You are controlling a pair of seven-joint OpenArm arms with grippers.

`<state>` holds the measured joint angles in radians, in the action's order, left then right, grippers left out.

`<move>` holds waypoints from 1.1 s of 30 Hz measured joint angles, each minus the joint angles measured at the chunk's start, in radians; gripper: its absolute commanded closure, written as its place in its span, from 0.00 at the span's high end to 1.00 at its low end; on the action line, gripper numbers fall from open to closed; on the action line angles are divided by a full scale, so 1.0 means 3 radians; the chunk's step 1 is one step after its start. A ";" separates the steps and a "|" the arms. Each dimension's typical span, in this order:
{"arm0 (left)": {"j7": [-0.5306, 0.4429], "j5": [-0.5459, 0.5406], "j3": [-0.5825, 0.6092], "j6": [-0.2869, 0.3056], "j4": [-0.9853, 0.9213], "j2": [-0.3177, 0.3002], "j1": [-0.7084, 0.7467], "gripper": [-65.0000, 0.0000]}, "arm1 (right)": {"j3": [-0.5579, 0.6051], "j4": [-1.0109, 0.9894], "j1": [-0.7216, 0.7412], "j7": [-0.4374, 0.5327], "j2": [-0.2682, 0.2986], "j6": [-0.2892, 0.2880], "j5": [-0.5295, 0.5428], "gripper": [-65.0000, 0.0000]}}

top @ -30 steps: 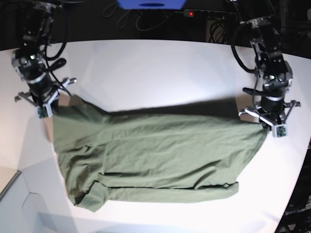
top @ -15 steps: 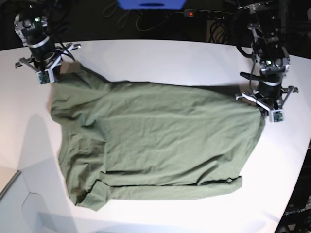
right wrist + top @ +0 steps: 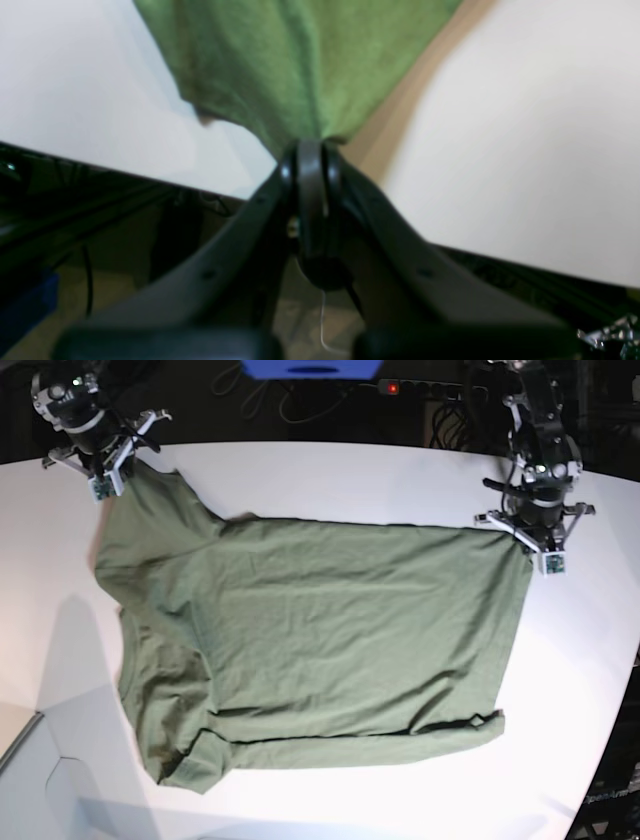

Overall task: Layout the t-shirt on the table in an organized manner, then fold the t-shirt properly
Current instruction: 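Drag the shirt corners away from its hem with both grippers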

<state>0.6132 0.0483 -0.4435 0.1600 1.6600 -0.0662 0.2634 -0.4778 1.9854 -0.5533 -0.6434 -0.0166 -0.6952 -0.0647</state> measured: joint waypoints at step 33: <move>0.0020 -0.0004 -0.0334 0.0001 0.0088 -0.0132 -0.0267 0.01 | 0.0860 0.0048 -0.0205 -0.0172 0.0257 0.0001 0.0066 0.00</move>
<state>0.6193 0.0471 -0.5438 0.1604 1.6863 -0.1059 0.1833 -0.2199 1.9999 -0.6147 -0.6949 0.0605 -0.6949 -0.0448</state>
